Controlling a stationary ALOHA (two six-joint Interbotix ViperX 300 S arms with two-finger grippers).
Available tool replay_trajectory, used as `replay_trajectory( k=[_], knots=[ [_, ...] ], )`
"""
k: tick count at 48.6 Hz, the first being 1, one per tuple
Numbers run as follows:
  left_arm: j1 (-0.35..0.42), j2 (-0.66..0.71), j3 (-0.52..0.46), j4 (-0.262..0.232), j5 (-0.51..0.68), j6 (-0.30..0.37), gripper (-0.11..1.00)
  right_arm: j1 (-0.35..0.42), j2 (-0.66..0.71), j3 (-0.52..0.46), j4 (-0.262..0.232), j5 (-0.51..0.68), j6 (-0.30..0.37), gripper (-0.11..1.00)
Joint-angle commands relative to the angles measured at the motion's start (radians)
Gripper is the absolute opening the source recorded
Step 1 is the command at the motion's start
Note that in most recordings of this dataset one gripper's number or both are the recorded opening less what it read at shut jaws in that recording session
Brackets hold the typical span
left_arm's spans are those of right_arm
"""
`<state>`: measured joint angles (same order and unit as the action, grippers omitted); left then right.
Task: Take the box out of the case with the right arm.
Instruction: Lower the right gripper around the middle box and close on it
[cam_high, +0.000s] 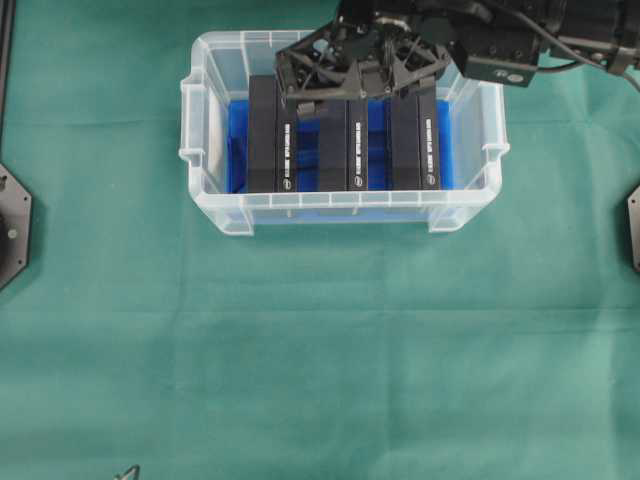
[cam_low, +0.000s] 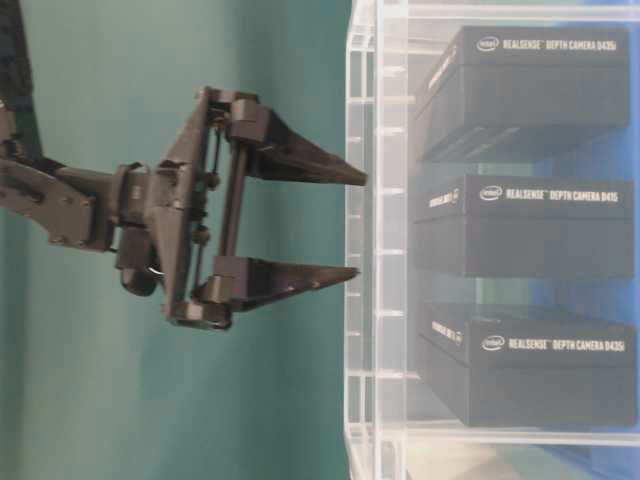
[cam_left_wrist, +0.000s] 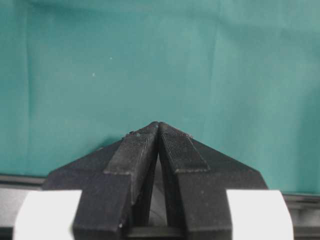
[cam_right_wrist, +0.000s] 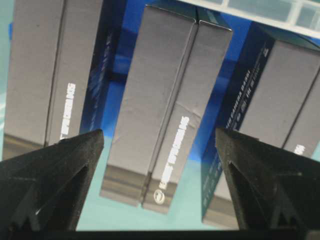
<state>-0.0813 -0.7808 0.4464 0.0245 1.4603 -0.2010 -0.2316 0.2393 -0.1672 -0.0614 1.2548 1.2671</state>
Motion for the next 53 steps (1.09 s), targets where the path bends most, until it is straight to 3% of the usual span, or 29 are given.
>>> replay_trajectory(
  k=[1,31,53],
  knots=[
    [-0.002,0.003,-0.021,0.003,-0.003,0.000,0.02,0.003,-0.015,0.009,0.002,-0.040,0.003,0.92],
    [-0.002,0.003,-0.020,0.003,-0.003,0.002,0.02,0.002,0.067,0.104,0.006,-0.143,0.000,0.92],
    [-0.002,-0.006,-0.012,0.003,-0.003,0.002,0.02,-0.006,0.069,0.110,0.008,-0.153,0.003,0.92]
  ],
)
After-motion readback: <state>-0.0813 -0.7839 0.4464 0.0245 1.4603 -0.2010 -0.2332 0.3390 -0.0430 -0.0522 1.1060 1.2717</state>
